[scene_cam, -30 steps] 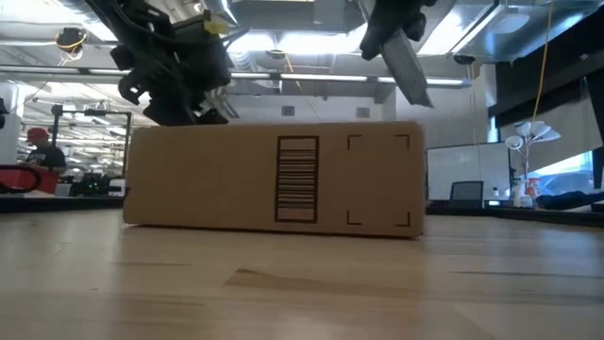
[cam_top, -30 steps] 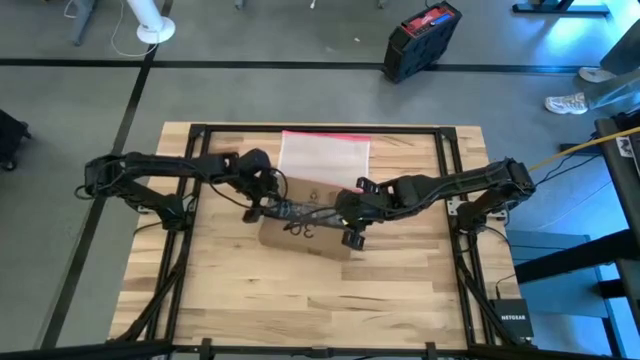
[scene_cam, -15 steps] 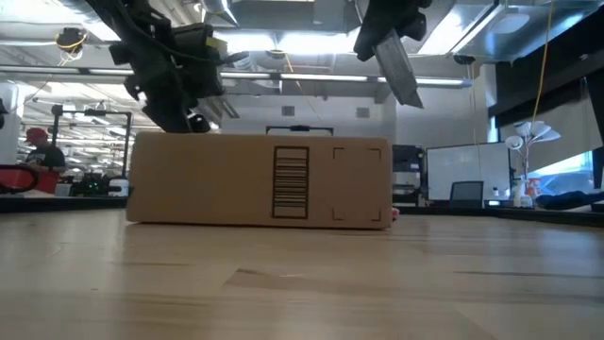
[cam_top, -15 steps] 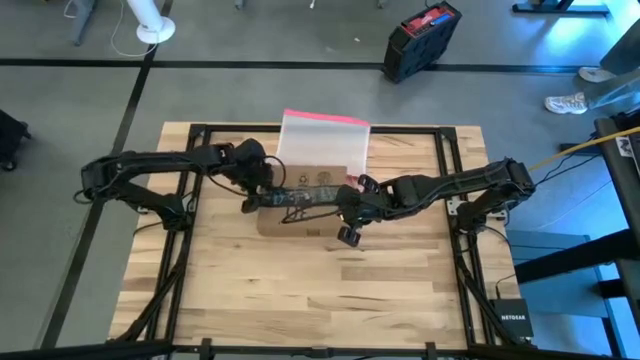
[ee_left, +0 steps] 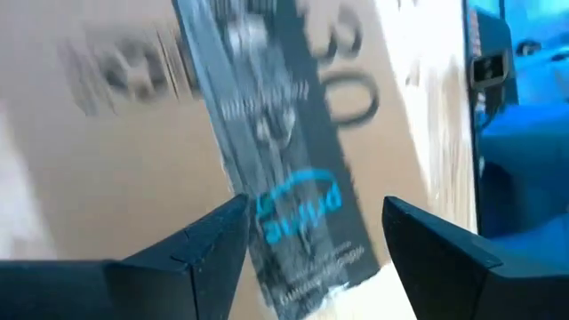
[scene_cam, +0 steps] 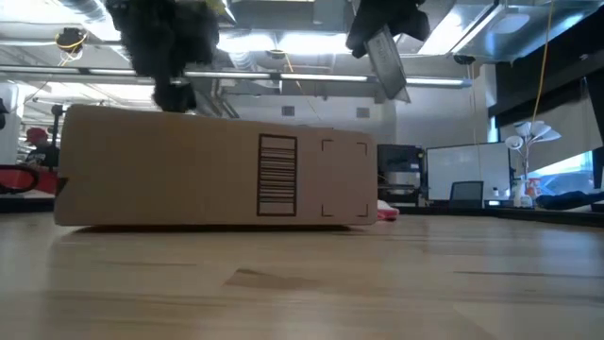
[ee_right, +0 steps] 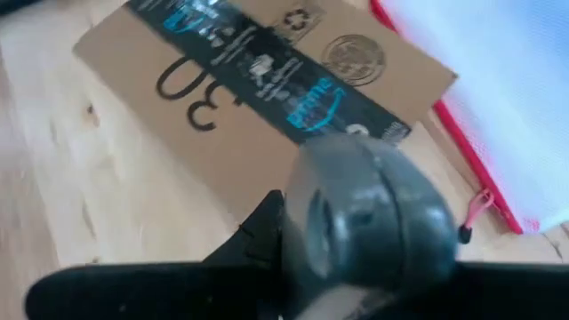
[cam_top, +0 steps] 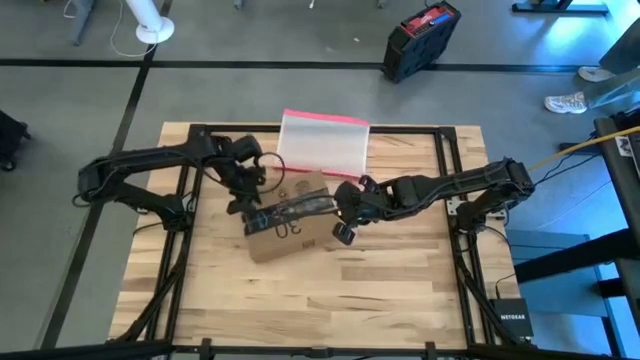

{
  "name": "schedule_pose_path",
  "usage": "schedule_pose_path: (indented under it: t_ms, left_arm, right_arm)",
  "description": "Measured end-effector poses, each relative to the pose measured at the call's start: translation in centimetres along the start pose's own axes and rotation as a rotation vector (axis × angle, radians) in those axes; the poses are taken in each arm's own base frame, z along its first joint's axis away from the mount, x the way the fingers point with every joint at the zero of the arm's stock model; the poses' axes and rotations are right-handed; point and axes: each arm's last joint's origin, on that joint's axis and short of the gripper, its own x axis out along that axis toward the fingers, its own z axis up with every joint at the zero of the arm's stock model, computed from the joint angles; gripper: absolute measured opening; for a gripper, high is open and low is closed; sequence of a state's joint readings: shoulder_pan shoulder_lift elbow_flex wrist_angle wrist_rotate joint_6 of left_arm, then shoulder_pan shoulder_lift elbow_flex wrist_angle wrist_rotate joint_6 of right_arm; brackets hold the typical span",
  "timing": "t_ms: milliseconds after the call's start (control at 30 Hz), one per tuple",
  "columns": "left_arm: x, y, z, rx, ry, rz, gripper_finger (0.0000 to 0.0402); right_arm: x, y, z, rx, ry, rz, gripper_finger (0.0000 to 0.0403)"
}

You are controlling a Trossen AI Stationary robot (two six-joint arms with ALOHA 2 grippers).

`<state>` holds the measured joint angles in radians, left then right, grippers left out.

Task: Unpack boxes
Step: Open the cardboard box using the gray cutter

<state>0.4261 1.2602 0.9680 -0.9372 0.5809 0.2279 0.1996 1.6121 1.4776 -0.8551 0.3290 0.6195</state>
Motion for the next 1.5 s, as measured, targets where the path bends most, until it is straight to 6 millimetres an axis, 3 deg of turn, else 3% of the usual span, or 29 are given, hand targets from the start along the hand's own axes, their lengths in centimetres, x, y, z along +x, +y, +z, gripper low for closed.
schedule_pose_path:
  t_ms: [100,200,467,667,867,1167,1500]
  left_arm:
    - [-1.9,-0.8,1.2,0.055,-0.090,0.089,0.0249]
    - [-2.6,-0.5,1.3,0.069,-0.098,0.260,0.0249]
    - [-1.3,3.8,-0.5,-0.086,-0.091,0.305,0.0249]
    - [0.3,5.5,-3.3,-0.243,-0.054,0.180,0.0249]
    - [1.5,4.7,-5.1,-0.309,0.059,0.082,0.0249]
    - [2.6,2.1,-5.1,-0.274,0.140,-0.059,0.0249]
    - [3.6,-0.8,-5.9,-0.248,0.311,-0.168,0.0249]
  right_arm:
    - [0.0,0.3,-0.2,0.057,-0.027,-0.035,0.0066]
    - [-0.1,0.6,-0.4,0.127,-0.051,-0.052,0.0066]
    - [1.4,2.2,-2.6,0.297,-0.144,-0.041,0.0066]
    - [2.7,3.0,-4.6,0.410,-0.250,-0.036,0.0066]
    - [3.0,3.0,-5.0,0.447,-0.330,-0.075,0.0064]
    - [2.2,2.5,-4.2,0.501,-0.525,-0.180,0.0063]
    - [3.1,0.6,-2.9,0.562,-0.591,-0.269,0.0066]
